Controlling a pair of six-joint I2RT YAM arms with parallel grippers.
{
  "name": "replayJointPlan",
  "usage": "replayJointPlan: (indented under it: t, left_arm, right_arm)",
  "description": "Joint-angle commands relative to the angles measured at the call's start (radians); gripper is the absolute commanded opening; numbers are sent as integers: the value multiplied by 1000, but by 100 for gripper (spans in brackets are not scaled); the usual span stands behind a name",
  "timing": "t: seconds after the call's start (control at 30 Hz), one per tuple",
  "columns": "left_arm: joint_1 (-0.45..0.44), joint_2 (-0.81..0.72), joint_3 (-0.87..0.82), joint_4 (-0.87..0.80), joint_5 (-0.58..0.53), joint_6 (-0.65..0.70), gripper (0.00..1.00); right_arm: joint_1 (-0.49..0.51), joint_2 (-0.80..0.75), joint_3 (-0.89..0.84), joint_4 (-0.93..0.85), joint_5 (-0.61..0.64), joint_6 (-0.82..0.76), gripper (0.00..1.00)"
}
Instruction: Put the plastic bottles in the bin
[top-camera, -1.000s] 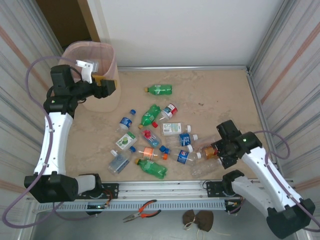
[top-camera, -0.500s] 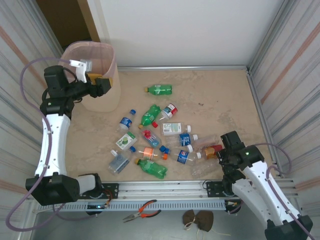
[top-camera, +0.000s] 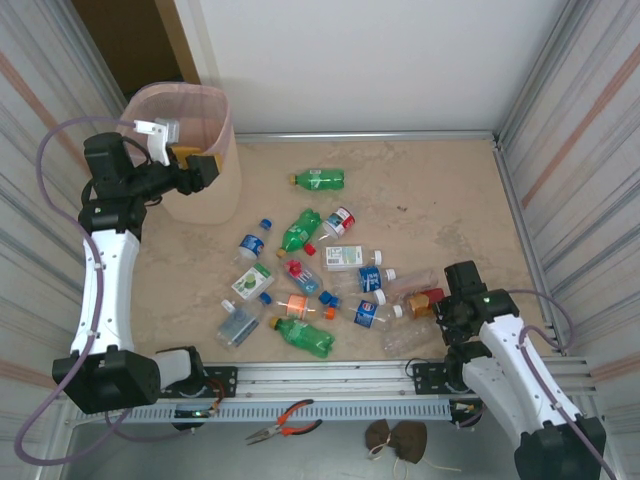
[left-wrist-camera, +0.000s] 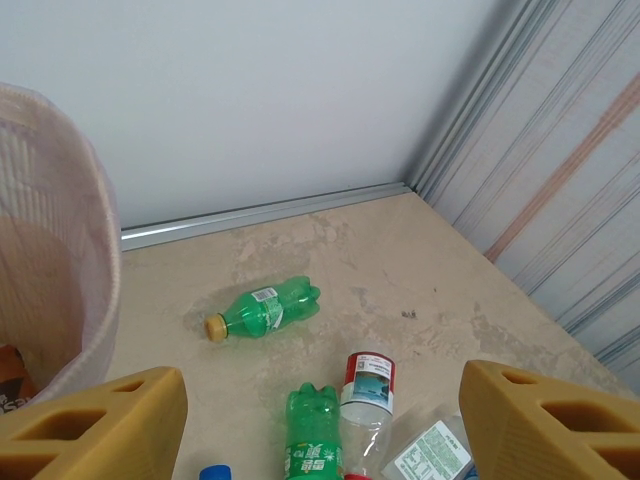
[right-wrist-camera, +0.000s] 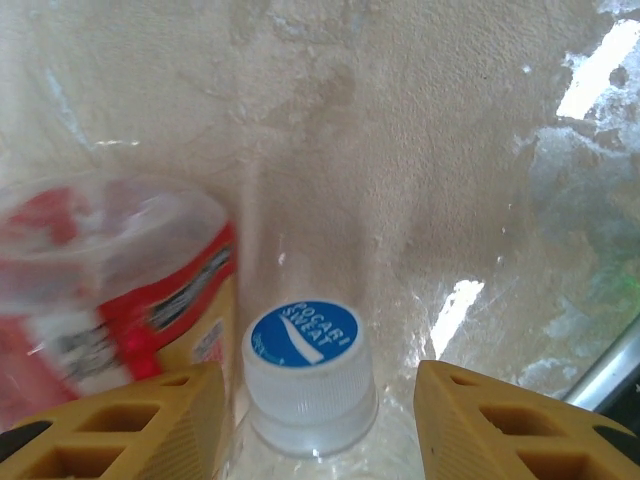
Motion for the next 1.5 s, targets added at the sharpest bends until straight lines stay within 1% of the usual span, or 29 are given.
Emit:
replayJointPlan:
  t: [0.0, 0.13, 0.27, 0.47, 0.53, 0.7, 0.9, 1.07, 1.13, 1.17, 1.27, 1.43, 1.47]
  left_arm:
    - [9, -24, -9, 22, 27, -14, 72]
    - [9, -24, -10, 28, 27, -14, 72]
    - [9, -26, -16, 34, 26, -12, 72]
    - [9, -23, -16, 34, 27, -12, 72]
    - [9, -25, -16, 34, 26, -12, 72]
    - [9, -28, -18, 39, 27, -12, 72]
    - [9, -48, -40, 79, 19, -11, 72]
    - [2, -55, -44, 104, 16, -26, 72]
    - [-6, -67, -46, 102, 6, -28, 72]
    - [-14, -74, -43, 96, 2, -25, 72]
    - [-45, -94, -40, 80, -20, -12, 72]
    - [-138, -100, -48, 53, -92, 19, 73]
    - [-162, -98, -43, 45, -106, 25, 72]
  right_arm:
    - [-27, 40, -32, 11, -21, -46, 52]
    - [-48, 105, -18, 53, -12, -71, 51]
    - [-70, 161, -7, 86, -20, -83, 48]
    - [-84, 225, 5, 105, -28, -94, 40]
    - [-83, 233, 12, 99, -23, -98, 35]
    - [-85, 221, 48, 29, -1, -107, 28]
    - [-85, 153, 142, -119, 95, -119, 25]
    - [-85, 101, 239, -142, 130, -202, 22]
    - [-84, 96, 280, -99, 113, -274, 22]
    - [-85, 96, 298, -60, 97, -340, 22]
    - [-85, 108, 341, 59, 51, -445, 21]
    - [-85, 113, 354, 333, -96, -627, 9]
    - [-85, 114, 354, 405, -149, -669, 9]
